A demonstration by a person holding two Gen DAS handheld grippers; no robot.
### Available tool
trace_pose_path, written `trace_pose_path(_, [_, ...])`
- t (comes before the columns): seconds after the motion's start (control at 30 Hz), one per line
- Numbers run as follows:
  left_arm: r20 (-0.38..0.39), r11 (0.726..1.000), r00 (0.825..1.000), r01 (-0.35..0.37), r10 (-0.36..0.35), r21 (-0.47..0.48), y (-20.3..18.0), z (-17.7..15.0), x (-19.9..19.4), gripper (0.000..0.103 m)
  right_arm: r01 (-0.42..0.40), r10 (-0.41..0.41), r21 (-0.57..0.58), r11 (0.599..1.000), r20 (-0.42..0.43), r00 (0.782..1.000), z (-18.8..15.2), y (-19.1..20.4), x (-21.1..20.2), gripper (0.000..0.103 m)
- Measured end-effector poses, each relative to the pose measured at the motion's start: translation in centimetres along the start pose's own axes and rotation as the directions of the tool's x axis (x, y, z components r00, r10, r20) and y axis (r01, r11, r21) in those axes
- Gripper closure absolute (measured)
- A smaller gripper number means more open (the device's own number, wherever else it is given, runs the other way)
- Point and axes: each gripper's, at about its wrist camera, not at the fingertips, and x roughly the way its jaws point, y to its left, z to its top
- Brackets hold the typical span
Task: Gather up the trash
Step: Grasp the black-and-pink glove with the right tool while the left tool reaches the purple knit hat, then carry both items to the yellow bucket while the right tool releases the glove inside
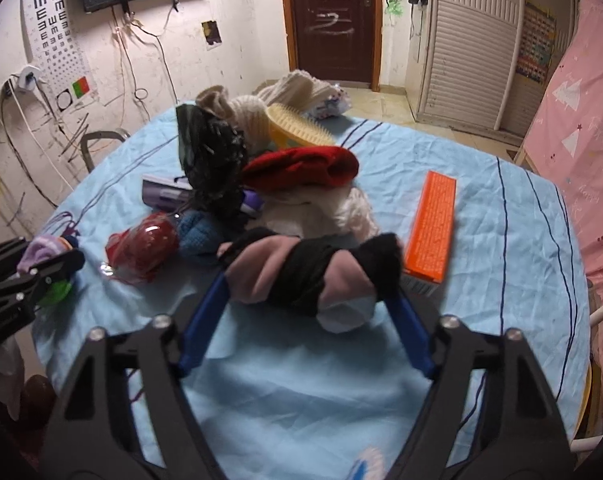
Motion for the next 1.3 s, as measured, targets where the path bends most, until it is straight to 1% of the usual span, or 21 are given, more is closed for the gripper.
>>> trace_pose_path(0.07, [0.007,1.0,1.0,0.013,-0.013,-0.001,-0.1,0.3,-0.2,0.085,-0.014,0.013,0.016,1.0,0.012,1.0,-0.1,-0.3,-0.4,0.037])
trace_pose_path(0.33, [0.027,0.999,0.999,0.045,-0.045,0.024,-1.8,1.6,-0.8,0.085,-0.081,0.073,0.086,0.993,0.091,0.993,-0.4,-1.7,-3.0,0.037])
trace_pose_path(0.43, [0.041,0.997,0.997,0.058,-0.06,0.048,-3.0,2.3,-1.2,0.085,-0.086,0.07,0.112,0.99,0.134,0.988,-0.6,-2.8,-4.5,0.037])
trace_pose_path(0.63, [0.08,0.989,0.991,0.102,-0.111,0.108,-6.2,4.0,-2.1,0.085,-0.07,0.028,0.189,0.98,0.217,0.976,-1.5,-6.1,-7.7,0.037])
trace_pose_path(0.87, [0.098,0.973,0.979,0.158,-0.176,0.17,-10.9,6.1,-2.1,0.085,-0.008,-0.084,0.304,0.953,0.288,0.954,-3.6,-11.9,-11.7,0.037])
trace_pose_path(0.93, [0.108,0.965,0.972,0.186,-0.207,0.183,-12.6,7.0,-2.1,0.085,0.012,-0.116,0.331,0.944,0.298,0.948,-4.3,-13.3,-12.6,0.037])
trace_pose_path(1.07, [0.108,0.942,0.953,0.257,-0.284,0.215,-16.3,8.6,-2.0,0.085,0.069,-0.199,0.391,0.918,0.301,0.933,-6.1,-16.3,-14.4,0.036])
trace_pose_path(1.17, [0.103,0.917,0.934,0.309,-0.343,0.252,-19.9,9.7,-1.8,0.085,0.112,-0.256,0.434,0.894,0.289,0.922,-7.5,-18.5,-15.6,0.035])
trace_pose_path(1.3, [0.092,0.884,0.91,0.364,-0.405,0.294,-24.1,10.4,-1.7,0.085,0.159,-0.313,0.477,0.864,0.262,0.913,-9.0,-21.1,-16.4,0.035])
